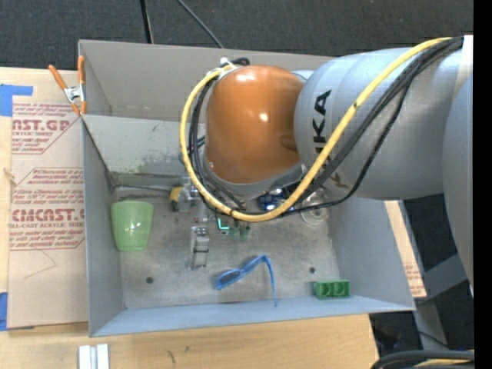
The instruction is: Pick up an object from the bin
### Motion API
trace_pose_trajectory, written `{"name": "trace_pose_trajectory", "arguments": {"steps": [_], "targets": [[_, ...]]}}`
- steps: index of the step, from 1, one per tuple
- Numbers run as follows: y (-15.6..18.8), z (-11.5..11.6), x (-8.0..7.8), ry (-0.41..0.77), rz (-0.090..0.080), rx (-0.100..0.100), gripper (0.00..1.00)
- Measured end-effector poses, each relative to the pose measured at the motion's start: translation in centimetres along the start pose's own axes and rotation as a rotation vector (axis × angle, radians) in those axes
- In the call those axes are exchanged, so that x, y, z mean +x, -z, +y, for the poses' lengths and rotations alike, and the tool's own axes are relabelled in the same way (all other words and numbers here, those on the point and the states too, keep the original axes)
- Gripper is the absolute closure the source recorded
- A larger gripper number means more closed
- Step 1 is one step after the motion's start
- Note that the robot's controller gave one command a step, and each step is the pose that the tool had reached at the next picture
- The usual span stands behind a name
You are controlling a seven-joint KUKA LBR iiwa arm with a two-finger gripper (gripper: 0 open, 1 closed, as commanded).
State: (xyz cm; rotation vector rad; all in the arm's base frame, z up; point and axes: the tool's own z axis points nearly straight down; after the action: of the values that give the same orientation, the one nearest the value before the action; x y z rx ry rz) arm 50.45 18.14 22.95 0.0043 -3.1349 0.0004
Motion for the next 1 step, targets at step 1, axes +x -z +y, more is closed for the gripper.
{"name": "trace_pose_trajectory", "arguments": {"steps": [1], "targets": [[-13.47, 5.51, -2.82, -0.067, -0.019, -0.001, 0.0]]}}
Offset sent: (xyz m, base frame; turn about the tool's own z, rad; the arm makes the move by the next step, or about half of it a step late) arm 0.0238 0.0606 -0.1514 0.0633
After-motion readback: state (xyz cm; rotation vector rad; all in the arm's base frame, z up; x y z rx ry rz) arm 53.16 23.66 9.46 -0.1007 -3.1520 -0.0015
